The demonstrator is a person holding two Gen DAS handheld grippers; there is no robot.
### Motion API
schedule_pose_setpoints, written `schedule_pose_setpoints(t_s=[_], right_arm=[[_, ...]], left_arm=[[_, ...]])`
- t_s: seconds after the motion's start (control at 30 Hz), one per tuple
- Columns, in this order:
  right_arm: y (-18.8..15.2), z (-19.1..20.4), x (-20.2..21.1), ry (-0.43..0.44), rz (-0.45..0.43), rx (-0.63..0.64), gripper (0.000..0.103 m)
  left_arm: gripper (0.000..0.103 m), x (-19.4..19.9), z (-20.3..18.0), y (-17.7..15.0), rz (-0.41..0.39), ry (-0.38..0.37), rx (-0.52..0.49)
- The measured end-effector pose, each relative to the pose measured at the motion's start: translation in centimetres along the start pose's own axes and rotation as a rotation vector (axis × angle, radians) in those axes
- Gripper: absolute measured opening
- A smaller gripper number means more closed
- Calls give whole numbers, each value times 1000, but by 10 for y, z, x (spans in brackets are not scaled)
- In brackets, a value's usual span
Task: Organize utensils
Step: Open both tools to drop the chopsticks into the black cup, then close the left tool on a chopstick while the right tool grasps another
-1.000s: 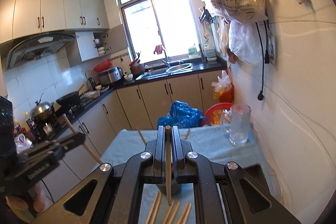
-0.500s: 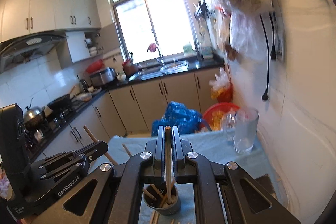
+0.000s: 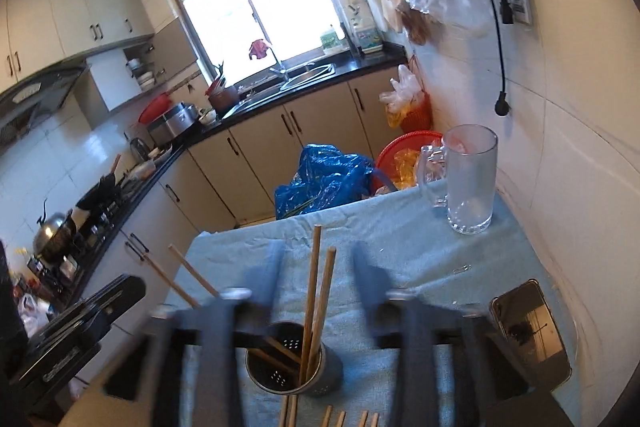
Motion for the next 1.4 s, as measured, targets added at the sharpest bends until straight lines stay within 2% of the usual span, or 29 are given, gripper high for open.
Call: schedule_pose_setpoints(t_s=[0.2, 0.37, 0.53, 0.8, 0.87, 1.0, 1.1, 1.23, 1.3, 1.4], right_arm=[[-2, 3, 21, -8, -18, 12, 51], [-10, 4, 49, -24, -19, 28, 59], [-21, -3, 80, -49, -7, 42, 62], [-53, -30, 137, -192, 90, 130, 66], [-62, -37, 153, -242, 121, 158, 70], [-79, -51, 176, -350, 169, 206, 75], [-94, -59, 181, -388, 214, 218, 76], [-129, -62, 166, -346, 288, 183, 76], [-153, -62, 146, -284, 337, 157, 76], [-181, -57, 114, -202, 397, 129, 76]], left_arm=[[36, 24, 16, -10, -11, 12, 26], [41, 50, 37, -23, -20, 26, 62], [44, 76, 55, -43, -25, 58, 69], [46, 99, 80, -92, 33, 94, 71], [46, 99, 83, -105, 58, 97, 68], [46, 86, 78, -130, 134, 93, 44], [46, 68, 65, -149, 194, 80, 12], [46, 39, 39, -179, 271, 61, -66], [46, 26, 25, -192, 307, 52, -110], [38, 8, 7, -212, 360, 40, -166]])
Point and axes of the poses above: each gripper's, at about its wrist camera, not at the fingertips, and x roughly against the way its jaws point, z to its left, y to its top, the point moved 1 cm from there along -x, roughly the way its jaws point, and after that the axes turned 14 degrees about y, right-handed, at the moved point
